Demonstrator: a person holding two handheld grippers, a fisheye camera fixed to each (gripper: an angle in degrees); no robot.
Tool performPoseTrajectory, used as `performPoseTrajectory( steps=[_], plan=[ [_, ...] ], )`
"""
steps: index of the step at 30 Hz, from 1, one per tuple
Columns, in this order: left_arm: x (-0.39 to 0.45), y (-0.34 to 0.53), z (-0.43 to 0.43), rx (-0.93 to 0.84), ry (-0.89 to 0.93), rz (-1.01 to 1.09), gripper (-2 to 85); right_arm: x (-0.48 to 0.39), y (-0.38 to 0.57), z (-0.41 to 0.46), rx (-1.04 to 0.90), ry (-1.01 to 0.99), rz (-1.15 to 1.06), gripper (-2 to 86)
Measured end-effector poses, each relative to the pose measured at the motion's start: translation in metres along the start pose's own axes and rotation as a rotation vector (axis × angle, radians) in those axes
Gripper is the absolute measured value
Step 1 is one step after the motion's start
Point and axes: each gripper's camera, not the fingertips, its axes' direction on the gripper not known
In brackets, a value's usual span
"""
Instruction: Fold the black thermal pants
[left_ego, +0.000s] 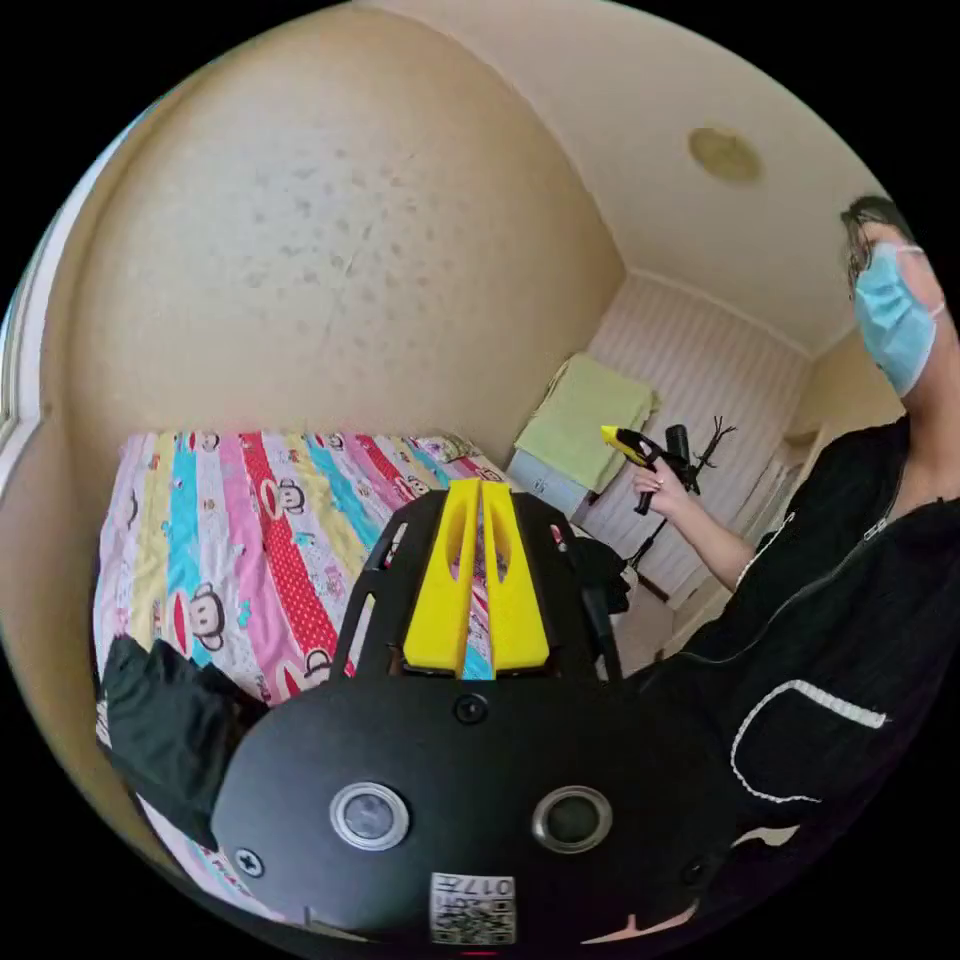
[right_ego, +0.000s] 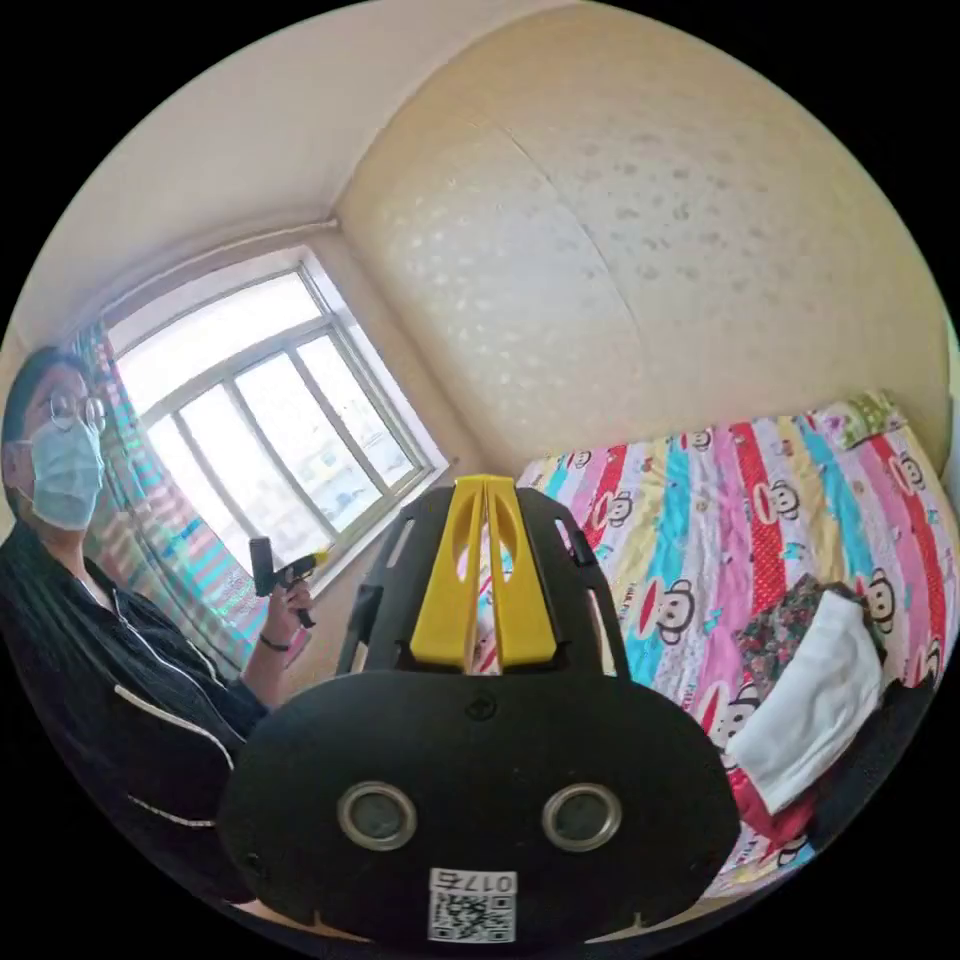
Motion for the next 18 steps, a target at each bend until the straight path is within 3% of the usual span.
performPoseTrajectory(
  steps=[4,6,8,9,11,13,16,18],
  plan=[
    [0.151,0.076,0.072,0.237,-0.012,0.382,0.1,-0.094,0.034,-0.090,0.118,0.493,-0.282,1.3],
    [0.189,0.133,0.104,0.378,-0.009,0.395,1.8,-0.136,0.063,-0.133,0.147,0.723,-0.451,2.5],
    [0.215,0.209,0.155,0.557,0.085,0.316,7.0,-0.155,0.082,-0.160,0.146,0.847,-0.492,5.4],
    [0.219,0.225,0.171,0.559,0.142,0.303,7.5,-0.161,0.093,-0.180,0.164,0.915,-0.448,8.1],
    [0.228,0.273,0.232,0.456,0.404,0.278,7.6,-0.165,0.108,-0.214,0.228,0.976,-0.365,11.7],
    [0.239,0.316,0.264,0.445,0.455,0.305,3.4,-0.164,0.121,-0.251,0.280,0.976,-0.292,12.7],
    [0.263,0.398,0.291,0.562,0.240,0.376,-0.2,-0.160,0.133,-0.302,0.265,0.986,-0.271,8.2],
    [0.273,0.435,0.309,0.533,0.195,0.446,-0.7,-0.158,0.133,-0.326,0.212,1.018,-0.317,3.5]
  ],
)
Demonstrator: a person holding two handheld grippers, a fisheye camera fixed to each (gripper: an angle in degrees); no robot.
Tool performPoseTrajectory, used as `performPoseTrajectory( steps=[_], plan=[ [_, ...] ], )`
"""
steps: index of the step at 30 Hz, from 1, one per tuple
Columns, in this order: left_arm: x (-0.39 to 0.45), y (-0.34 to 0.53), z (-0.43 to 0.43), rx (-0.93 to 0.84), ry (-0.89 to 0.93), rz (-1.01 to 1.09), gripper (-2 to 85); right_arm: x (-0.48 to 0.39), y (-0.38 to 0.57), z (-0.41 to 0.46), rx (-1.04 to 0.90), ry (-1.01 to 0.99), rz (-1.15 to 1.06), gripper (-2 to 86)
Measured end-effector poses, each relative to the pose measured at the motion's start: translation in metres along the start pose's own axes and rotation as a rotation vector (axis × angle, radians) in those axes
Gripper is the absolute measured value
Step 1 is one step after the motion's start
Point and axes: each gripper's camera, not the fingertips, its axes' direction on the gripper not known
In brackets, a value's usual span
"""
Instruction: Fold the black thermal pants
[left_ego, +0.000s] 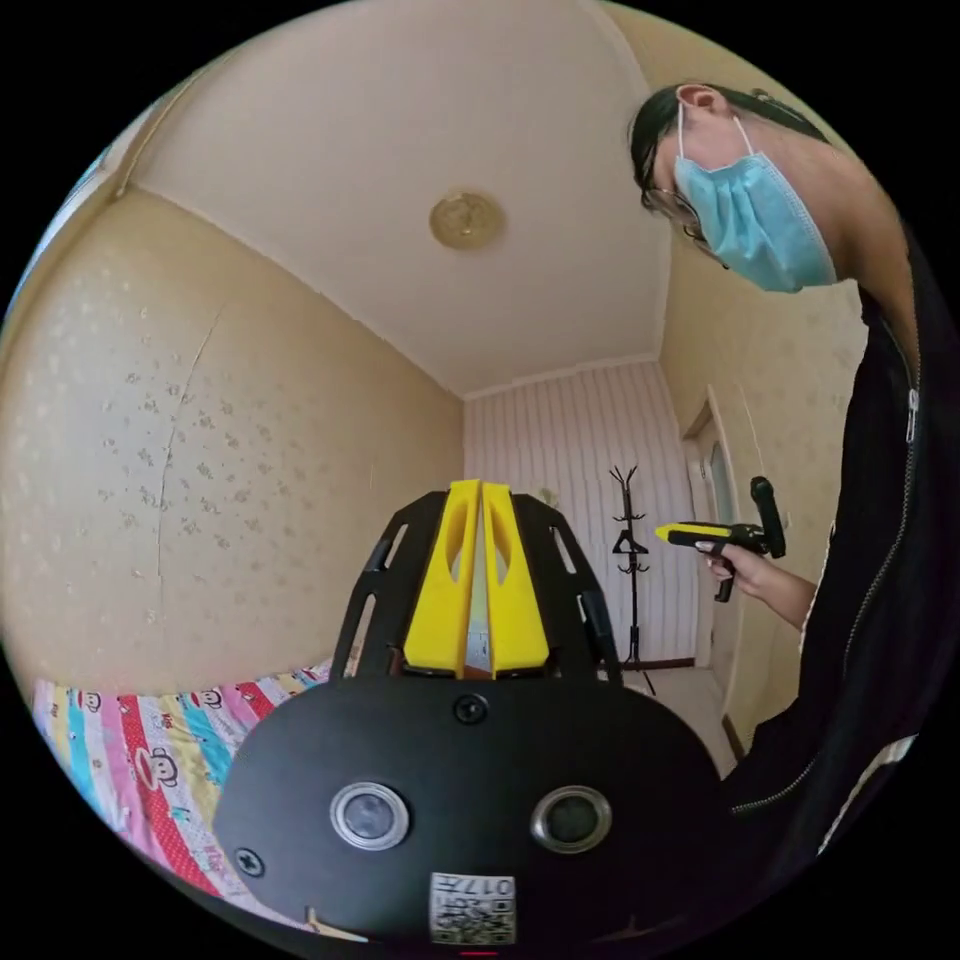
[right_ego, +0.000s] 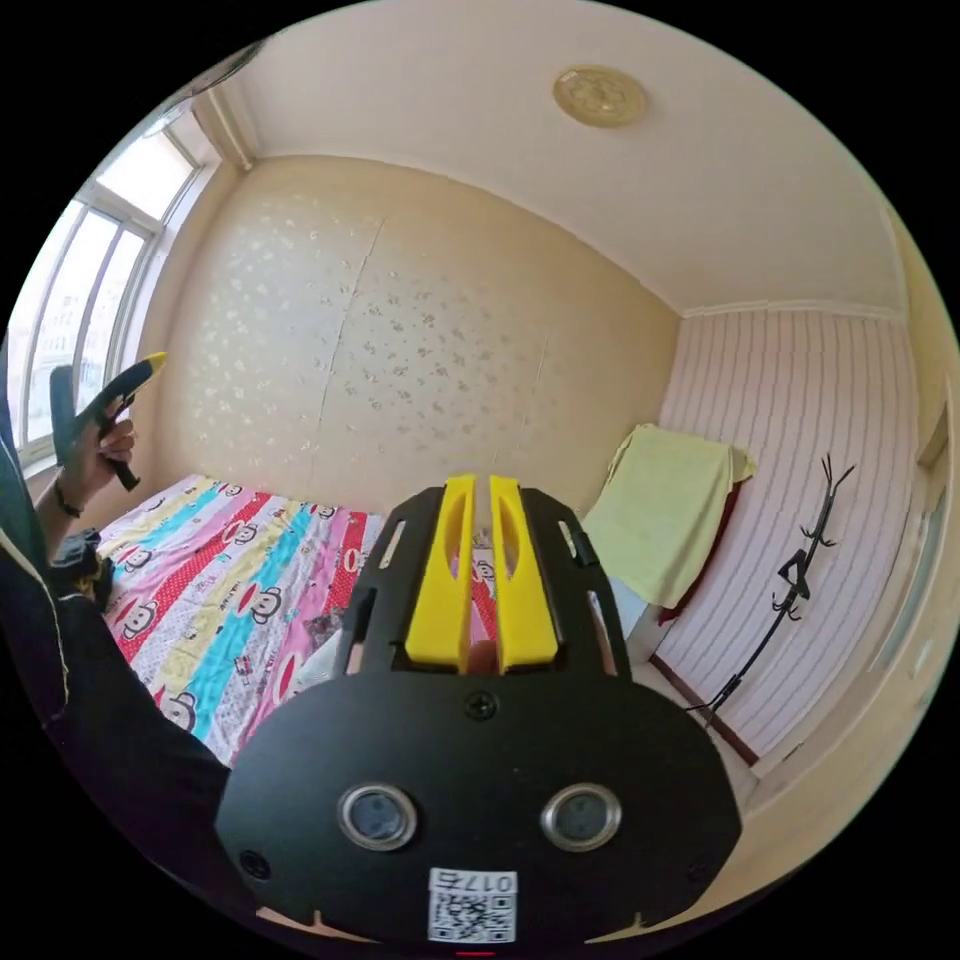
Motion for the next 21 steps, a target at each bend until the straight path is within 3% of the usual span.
performPoseTrajectory(
  steps=[7,12,16,18,21],
  plan=[
    [0.033,0.160,0.012,-0.494,-0.006,-0.012,-1.0,0.076,-0.001,0.044,-0.126,0.146,0.163,9.1],
    [0.011,0.266,-0.051,-0.588,-0.035,-0.124,-1.0,0.149,0.049,0.175,-0.505,-0.344,0.457,10.6],
    [-0.025,0.348,-0.106,-0.708,0.058,-0.290,-0.8,0.149,0.096,0.249,-0.776,-0.304,0.447,11.5],
    [-0.034,0.383,-0.123,-0.795,0.112,-0.297,-0.4,0.142,0.125,0.287,-0.935,-0.302,0.434,11.9],
    [-0.040,0.434,-0.155,-0.928,0.130,-0.243,1.3,0.137,0.150,0.318,-1.003,-0.381,0.521,11.8]
  ],
)
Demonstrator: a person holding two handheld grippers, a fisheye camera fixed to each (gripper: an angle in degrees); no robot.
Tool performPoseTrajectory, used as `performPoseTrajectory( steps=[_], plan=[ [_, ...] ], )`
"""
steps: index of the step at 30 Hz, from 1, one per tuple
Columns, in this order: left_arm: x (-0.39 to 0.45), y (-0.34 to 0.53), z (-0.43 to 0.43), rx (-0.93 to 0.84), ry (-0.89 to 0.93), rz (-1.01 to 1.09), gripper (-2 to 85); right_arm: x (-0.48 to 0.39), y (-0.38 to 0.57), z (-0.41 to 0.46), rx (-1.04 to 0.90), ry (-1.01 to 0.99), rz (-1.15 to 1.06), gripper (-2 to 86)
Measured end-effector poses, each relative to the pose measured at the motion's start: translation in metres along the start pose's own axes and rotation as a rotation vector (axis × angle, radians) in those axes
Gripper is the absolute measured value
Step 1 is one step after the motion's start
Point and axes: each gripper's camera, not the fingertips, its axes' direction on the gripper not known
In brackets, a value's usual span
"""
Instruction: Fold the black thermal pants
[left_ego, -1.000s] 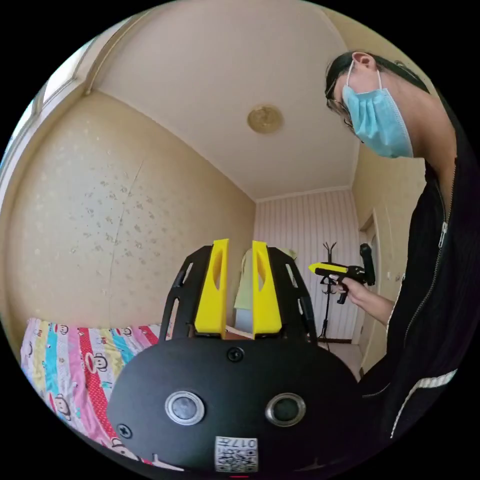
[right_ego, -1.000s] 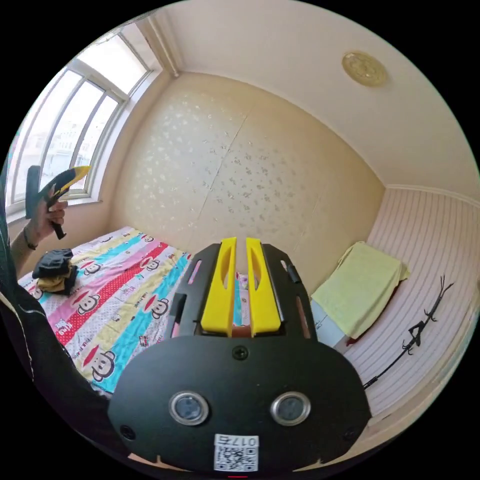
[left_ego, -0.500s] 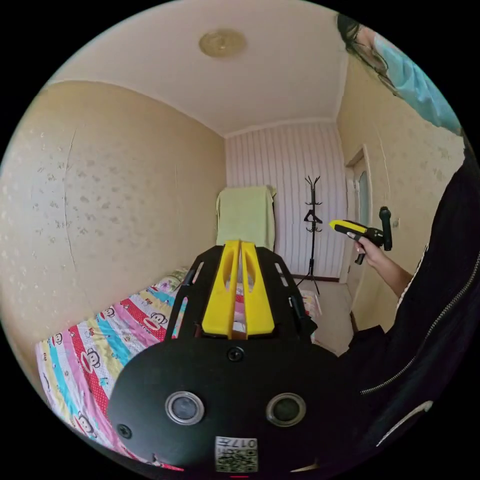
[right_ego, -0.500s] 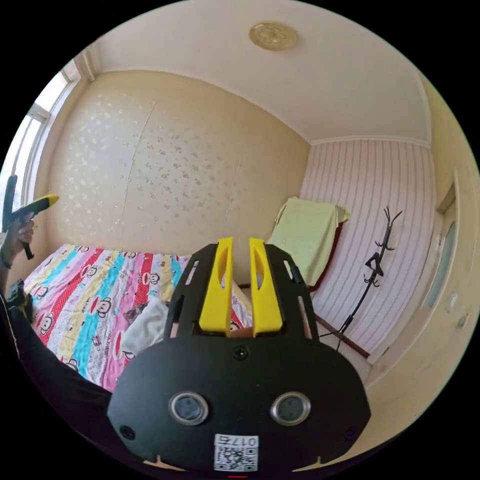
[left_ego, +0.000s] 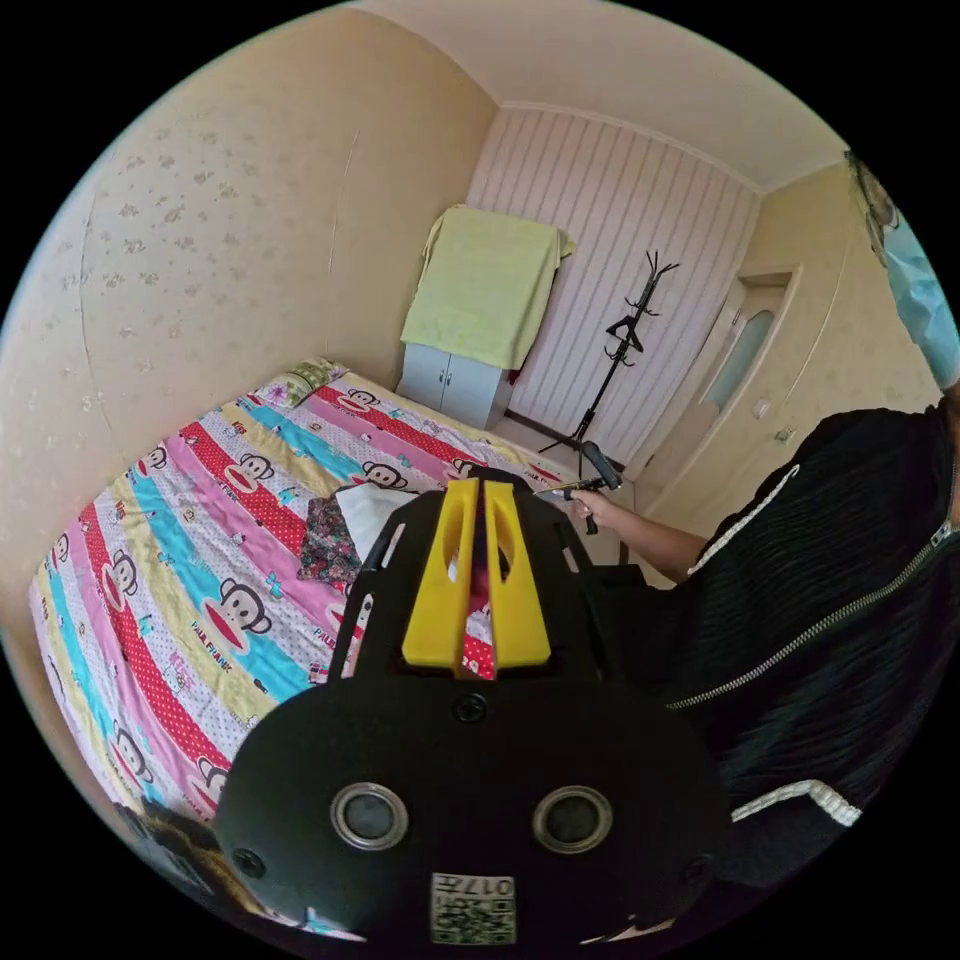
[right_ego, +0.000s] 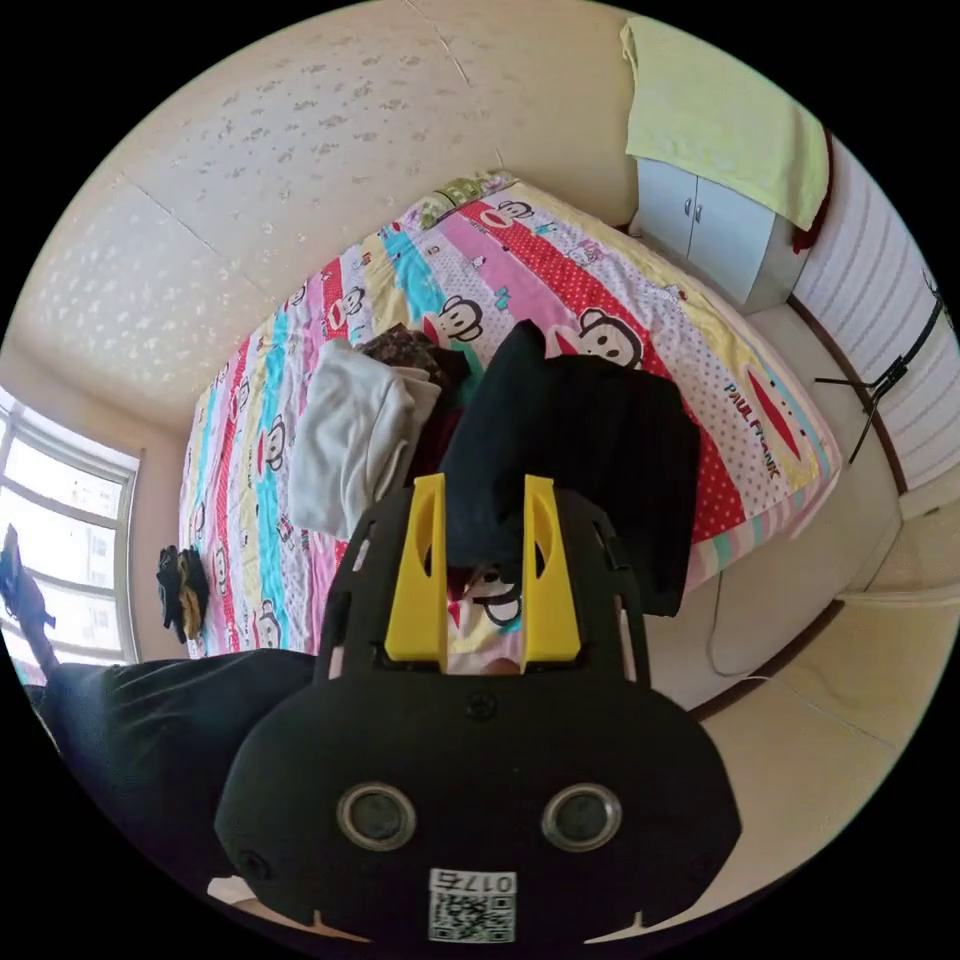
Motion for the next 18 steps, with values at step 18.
performPoseTrajectory(
  steps=[18],
  plan=[
    [-0.129,0.121,0.307,-0.407,0.471,-0.078,15.2,0.049,-0.020,-0.069,0.298,-0.339,0.051,3.7]
  ],
)
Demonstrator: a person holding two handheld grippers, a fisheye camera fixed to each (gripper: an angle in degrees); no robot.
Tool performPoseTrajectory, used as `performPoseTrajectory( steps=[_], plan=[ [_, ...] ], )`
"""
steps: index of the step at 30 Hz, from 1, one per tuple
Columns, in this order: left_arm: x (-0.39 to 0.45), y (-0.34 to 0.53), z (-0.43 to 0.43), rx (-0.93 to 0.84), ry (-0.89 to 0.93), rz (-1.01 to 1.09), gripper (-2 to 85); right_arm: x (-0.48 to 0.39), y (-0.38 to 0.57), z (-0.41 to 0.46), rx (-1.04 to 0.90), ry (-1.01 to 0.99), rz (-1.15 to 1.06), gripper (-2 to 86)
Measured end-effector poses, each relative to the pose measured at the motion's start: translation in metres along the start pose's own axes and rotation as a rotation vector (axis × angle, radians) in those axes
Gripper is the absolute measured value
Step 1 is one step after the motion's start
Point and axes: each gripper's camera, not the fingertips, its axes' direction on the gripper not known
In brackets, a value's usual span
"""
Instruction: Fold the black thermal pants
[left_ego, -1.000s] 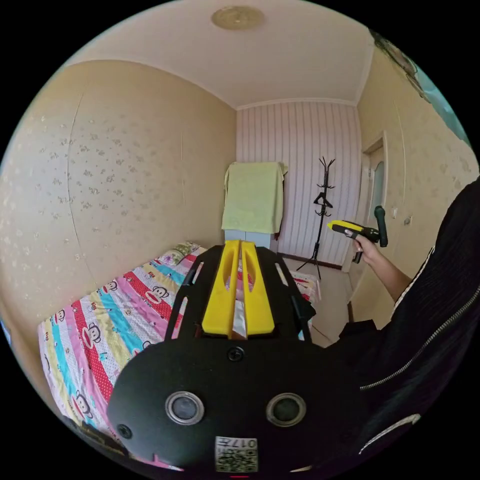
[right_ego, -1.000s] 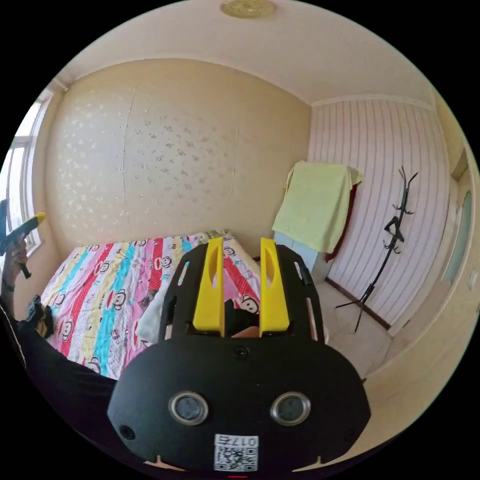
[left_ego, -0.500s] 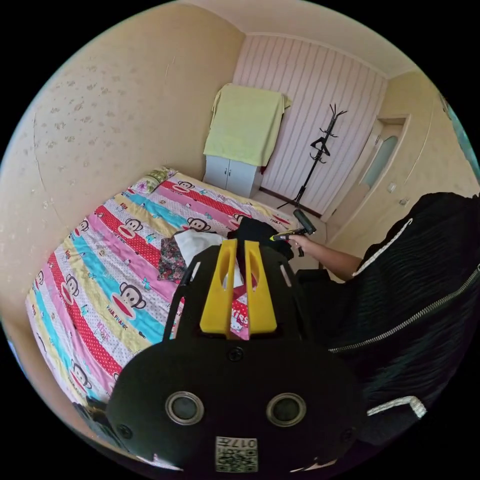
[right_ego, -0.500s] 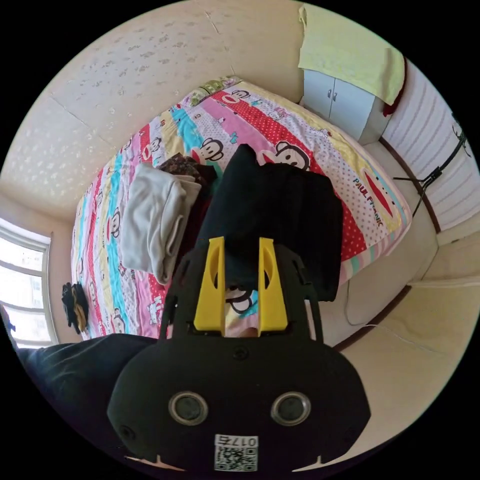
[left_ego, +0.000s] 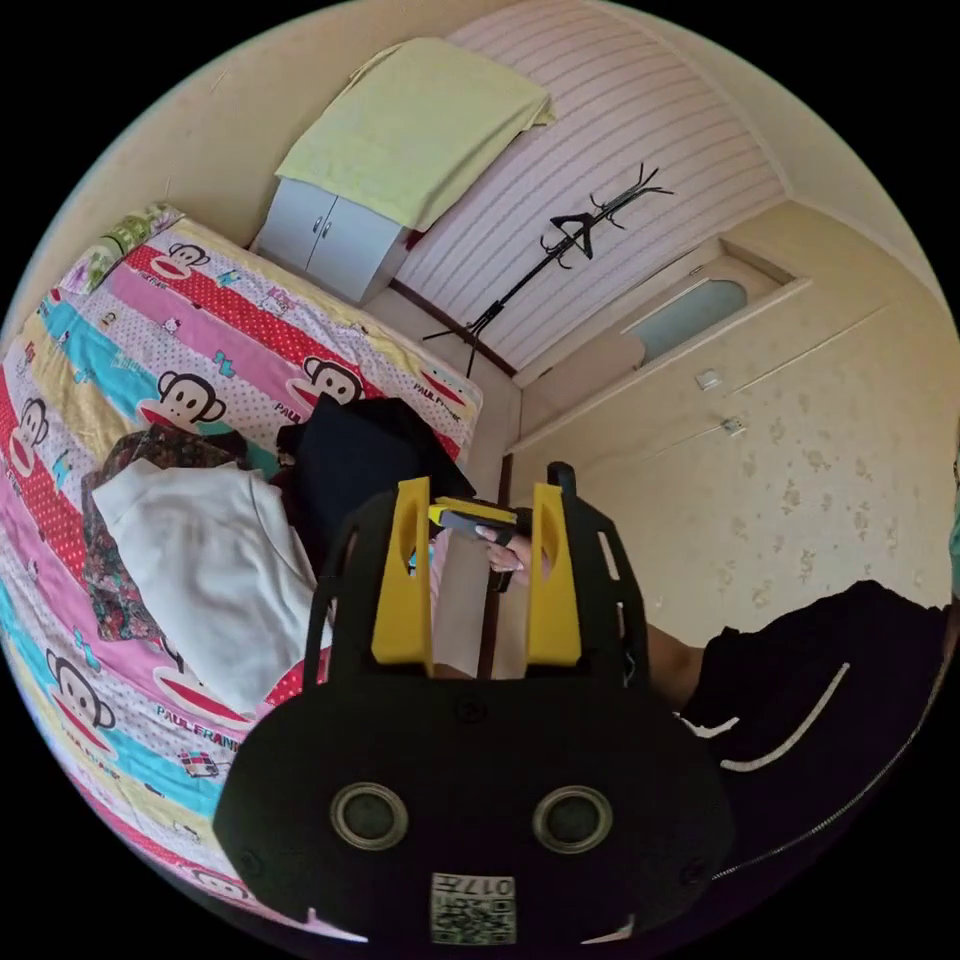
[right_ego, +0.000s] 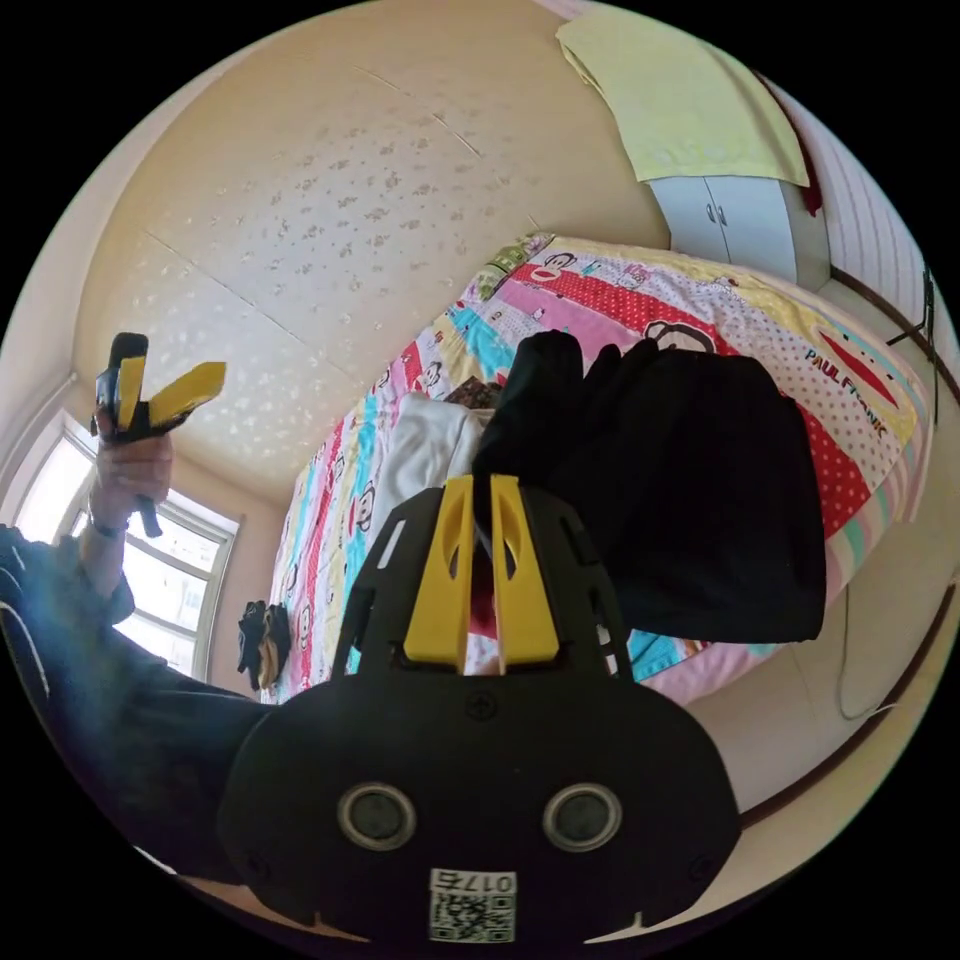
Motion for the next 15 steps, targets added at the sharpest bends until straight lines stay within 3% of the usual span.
performPoseTrajectory(
  steps=[4,8,13,15],
  plan=[
    [-0.059,-0.009,0.076,-0.127,-0.058,-0.129,20.2,0.006,-0.014,-0.010,0.014,-0.033,0.006,3.6],
    [-0.094,-0.008,0.134,-0.297,-0.210,-0.170,18.5,0.009,-0.031,-0.017,0.005,-0.050,-0.052,3.2],
    [-0.105,0.025,0.151,-0.421,-0.313,-0.143,15.1,0.001,-0.033,-0.014,-0.006,-0.031,-0.072,2.9],
    [-0.106,0.043,0.133,-0.381,-0.316,-0.133,13.6,0.007,-0.031,-0.018,0.025,-0.044,-0.027,2.9]
  ],
)
